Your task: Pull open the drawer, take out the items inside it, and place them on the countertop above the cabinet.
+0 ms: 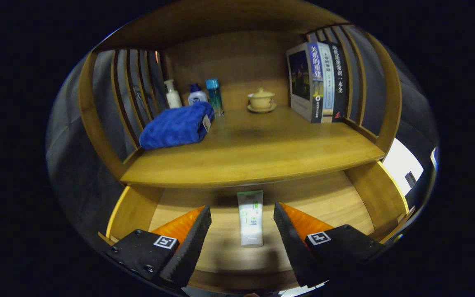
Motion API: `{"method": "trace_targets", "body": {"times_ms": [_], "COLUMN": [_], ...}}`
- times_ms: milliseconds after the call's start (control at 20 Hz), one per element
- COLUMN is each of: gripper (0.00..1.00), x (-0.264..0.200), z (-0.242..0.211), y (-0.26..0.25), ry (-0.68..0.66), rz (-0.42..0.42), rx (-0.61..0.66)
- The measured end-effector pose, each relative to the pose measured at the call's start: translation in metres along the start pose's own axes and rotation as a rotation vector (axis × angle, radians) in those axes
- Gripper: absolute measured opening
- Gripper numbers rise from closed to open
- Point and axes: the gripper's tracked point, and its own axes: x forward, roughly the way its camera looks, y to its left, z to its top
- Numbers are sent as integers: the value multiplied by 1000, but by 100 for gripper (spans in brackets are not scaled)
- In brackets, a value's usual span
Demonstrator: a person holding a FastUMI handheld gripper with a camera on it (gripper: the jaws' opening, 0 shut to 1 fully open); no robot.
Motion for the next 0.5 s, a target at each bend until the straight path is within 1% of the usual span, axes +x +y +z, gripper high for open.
{"method": "trace_targets", "body": {"times_ms": [350, 500], "gripper": [99, 99], "x": [40, 48], "z": [-32, -39], "y": [0, -14], "ry": [242, 345], "rz": [-29, -86], "rx": [-31, -61]}}
